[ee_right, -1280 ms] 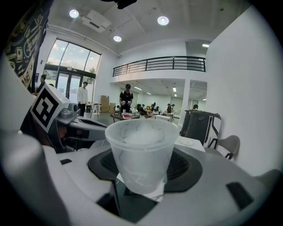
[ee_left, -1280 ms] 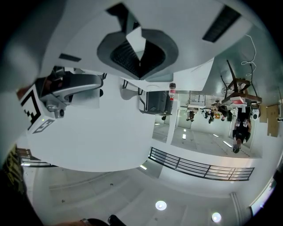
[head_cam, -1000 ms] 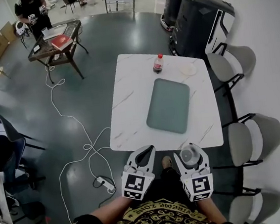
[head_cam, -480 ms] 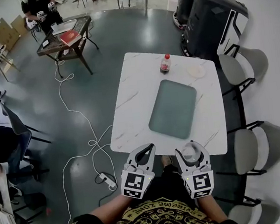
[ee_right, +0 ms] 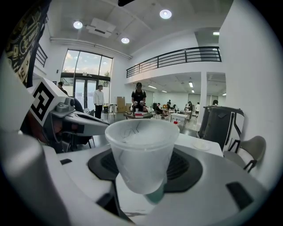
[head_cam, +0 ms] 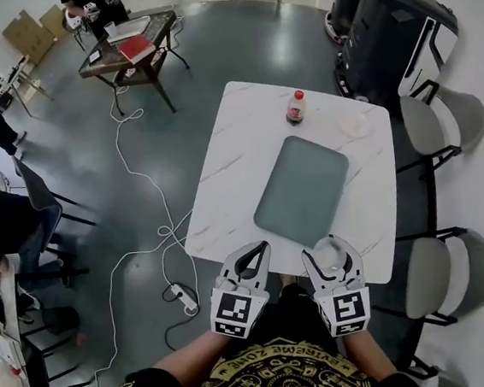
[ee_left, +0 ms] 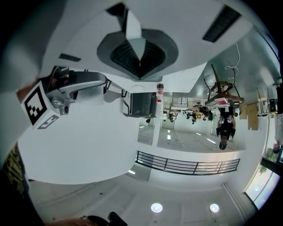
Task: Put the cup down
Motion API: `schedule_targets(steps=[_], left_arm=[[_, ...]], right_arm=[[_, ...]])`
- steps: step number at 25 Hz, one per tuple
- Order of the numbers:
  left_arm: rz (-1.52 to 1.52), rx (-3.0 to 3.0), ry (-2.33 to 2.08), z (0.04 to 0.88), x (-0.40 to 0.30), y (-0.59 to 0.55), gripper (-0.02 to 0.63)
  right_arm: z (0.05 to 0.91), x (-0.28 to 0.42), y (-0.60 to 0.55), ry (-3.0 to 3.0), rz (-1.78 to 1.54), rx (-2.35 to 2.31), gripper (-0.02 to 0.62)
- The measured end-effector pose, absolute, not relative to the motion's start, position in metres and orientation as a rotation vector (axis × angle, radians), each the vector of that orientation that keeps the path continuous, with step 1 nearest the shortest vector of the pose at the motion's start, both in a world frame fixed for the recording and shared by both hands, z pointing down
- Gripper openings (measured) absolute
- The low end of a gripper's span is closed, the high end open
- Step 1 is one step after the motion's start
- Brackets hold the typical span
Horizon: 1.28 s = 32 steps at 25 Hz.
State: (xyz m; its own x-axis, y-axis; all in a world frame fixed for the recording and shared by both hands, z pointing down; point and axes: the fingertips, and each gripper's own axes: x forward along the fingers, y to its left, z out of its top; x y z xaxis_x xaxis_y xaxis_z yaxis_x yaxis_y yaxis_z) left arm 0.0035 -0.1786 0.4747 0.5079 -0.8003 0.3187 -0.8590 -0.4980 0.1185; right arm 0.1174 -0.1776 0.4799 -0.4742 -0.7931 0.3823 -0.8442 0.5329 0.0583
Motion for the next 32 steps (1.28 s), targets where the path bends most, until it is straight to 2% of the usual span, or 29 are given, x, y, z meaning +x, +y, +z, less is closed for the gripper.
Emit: schedule_targets(steps=[32], left_arm=[[0.450,2.199,-1.678,0.554,0.035,-0.229,0.008]], right_arm=[[0.573,0.126,-0.262,-2.503,0.236,0.907,0.264]])
